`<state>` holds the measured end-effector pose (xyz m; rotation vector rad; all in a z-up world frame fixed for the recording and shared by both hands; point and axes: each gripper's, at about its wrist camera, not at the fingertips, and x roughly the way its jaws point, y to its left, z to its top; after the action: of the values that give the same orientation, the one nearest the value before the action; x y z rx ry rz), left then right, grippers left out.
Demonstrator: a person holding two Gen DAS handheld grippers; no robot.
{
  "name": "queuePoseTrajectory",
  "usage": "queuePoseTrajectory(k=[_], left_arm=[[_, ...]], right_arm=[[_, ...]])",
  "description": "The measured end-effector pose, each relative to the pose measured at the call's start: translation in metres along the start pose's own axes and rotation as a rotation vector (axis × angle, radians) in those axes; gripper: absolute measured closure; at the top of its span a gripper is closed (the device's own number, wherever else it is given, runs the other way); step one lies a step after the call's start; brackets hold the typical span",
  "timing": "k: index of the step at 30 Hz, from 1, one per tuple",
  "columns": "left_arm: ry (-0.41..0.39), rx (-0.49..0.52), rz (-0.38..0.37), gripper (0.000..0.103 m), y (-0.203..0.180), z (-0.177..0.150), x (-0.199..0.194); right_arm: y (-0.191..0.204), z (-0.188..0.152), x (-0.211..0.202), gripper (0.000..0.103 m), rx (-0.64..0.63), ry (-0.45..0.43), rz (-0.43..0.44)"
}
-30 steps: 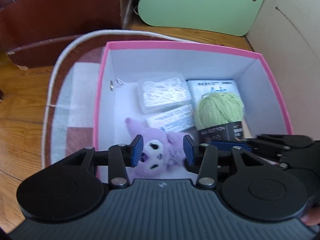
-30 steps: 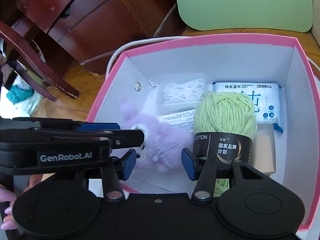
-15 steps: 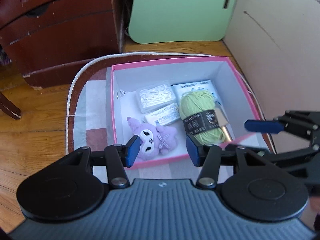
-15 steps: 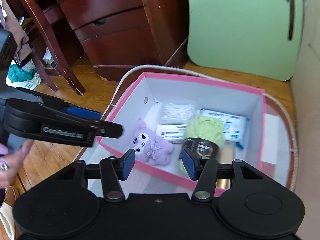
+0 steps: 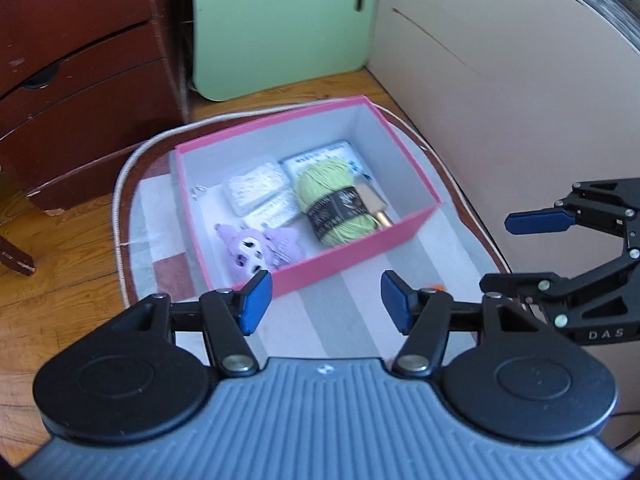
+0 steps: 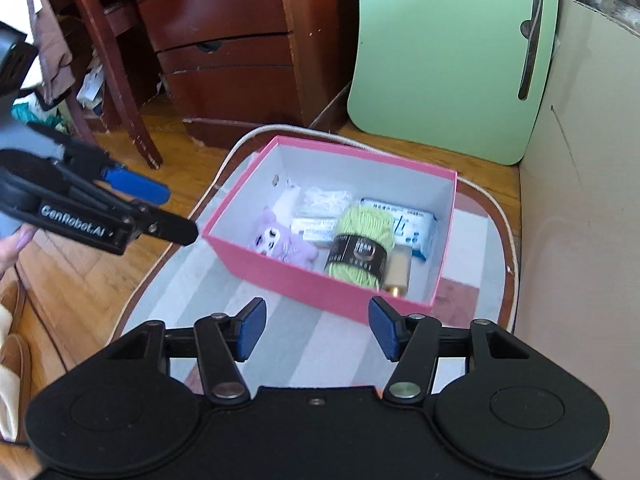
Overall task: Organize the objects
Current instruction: 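Move the left tool toward the orange makeup sponge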
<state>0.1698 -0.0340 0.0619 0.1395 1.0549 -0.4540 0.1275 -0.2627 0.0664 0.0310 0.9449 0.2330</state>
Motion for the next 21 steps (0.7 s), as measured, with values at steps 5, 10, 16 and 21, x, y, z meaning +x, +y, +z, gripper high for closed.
queuePoseTrajectory(k=[5,10,16,21], left_arm=[[0.041,0.047,-0.055,0.034,-0.017,-0.017,0.008],[0.06,0.087,-0.112,0.017,-0.035,-0.033,0.027],[0.063,0.132,-0.11,0.008,-0.053,-0.044,0.061],[0.1,0.078,-0.13,0.009,-0.055,-0.05,0.101]], right_arm=[[0.011,-0.02,-0.013,0.028,-0.021,0.031,0.016],[0.018,-0.048,-0.006,0.015,-0.052,0.053,-0.003],[-0.002,-0.081,0.02,0.015,0.018,0.014,-0.031],[-0.02,-0.11,0.035,0.015,0.044,-0.102,-0.038]])
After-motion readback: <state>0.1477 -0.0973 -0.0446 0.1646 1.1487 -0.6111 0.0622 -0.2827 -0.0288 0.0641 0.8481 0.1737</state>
